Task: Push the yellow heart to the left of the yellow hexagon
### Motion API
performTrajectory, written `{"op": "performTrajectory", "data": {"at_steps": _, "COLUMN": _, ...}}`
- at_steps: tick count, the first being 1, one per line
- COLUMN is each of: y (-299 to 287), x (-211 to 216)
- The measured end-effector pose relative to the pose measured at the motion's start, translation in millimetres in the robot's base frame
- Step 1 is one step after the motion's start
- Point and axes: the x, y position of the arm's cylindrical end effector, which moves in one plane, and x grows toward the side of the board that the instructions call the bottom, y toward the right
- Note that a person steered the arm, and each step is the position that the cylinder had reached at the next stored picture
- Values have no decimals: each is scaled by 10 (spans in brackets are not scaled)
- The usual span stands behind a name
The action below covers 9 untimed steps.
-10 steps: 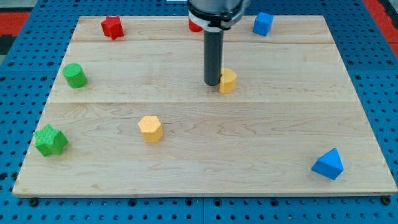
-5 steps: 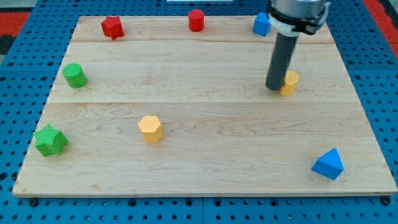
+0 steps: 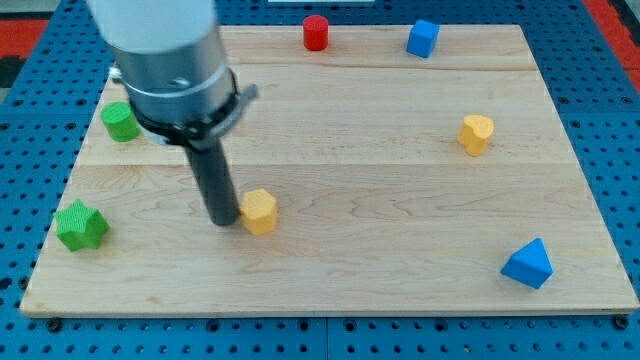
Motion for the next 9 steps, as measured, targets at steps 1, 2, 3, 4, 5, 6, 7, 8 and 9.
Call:
{"op": "performTrajectory", "data": {"at_steps": 1, "y": 311, "x": 402}}
{"op": "performTrajectory", "data": {"at_steps": 2, "y": 248, "x": 407}}
{"op": "performTrajectory", "data": {"at_steps": 3, "y": 248, "x": 26}}
{"op": "performTrajectory", "data": {"at_steps": 4, "y": 358, "x": -159}}
{"op": "performTrajectory", "data": {"at_steps": 5, "y": 585, "x": -185}}
{"op": "performTrajectory", "data": {"at_steps": 6, "y": 1088, "x": -168}}
{"op": "performTrajectory", "data": {"at_steps": 7, "y": 1357, "x": -160}}
{"op": "performTrajectory", "data": {"at_steps": 8, "y": 1452, "x": -404}}
{"op": "performTrajectory", "data": {"at_steps": 9, "y": 1416, "x": -365}}
